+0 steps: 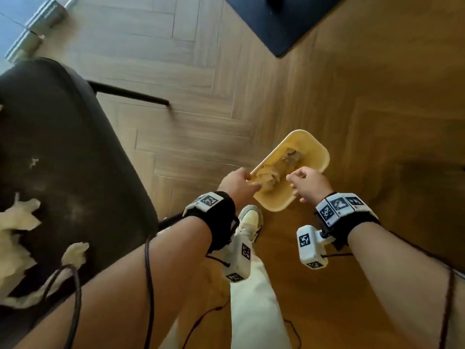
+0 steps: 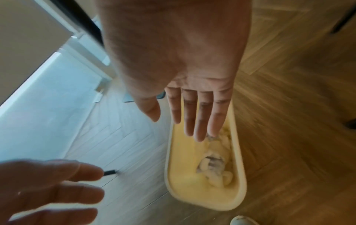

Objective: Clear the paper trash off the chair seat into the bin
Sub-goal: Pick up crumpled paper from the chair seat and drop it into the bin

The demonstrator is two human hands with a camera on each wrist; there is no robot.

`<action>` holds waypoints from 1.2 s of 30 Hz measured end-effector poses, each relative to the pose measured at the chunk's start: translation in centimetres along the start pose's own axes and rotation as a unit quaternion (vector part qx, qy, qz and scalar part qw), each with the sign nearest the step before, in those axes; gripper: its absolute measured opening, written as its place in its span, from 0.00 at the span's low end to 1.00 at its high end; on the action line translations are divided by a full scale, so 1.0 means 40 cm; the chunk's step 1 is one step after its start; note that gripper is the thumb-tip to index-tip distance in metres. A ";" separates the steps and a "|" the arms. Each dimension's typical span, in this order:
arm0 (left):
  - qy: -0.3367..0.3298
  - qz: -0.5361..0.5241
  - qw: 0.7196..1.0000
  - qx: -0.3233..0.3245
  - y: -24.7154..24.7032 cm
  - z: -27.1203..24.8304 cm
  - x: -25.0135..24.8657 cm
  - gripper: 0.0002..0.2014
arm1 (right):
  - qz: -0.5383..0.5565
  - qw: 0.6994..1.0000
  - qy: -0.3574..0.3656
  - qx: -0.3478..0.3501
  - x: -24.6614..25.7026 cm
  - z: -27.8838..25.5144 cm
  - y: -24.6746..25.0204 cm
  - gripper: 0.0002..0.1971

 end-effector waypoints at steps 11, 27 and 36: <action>0.155 0.167 0.974 0.015 0.461 -0.377 0.396 0.13 | -0.090 0.961 0.221 0.137 0.380 -0.378 -0.303 0.05; 0.095 0.029 0.994 -0.042 0.648 -0.509 0.768 0.13 | -0.118 0.956 0.117 0.242 0.529 -0.608 -0.805 0.13; 0.048 0.154 0.979 -0.125 0.696 -0.519 0.917 0.12 | -0.354 0.819 0.452 0.005 0.780 -0.615 -1.001 0.34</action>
Point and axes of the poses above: each hand's wrist, its own z-axis towards the middle knuckle, its own y-axis out of the back of the hand, x = y × z, the point moved 4 cm from there along z, towards the middle knuckle, and after that the axes turned 4 degrees about -y, right-handed, at the moved point
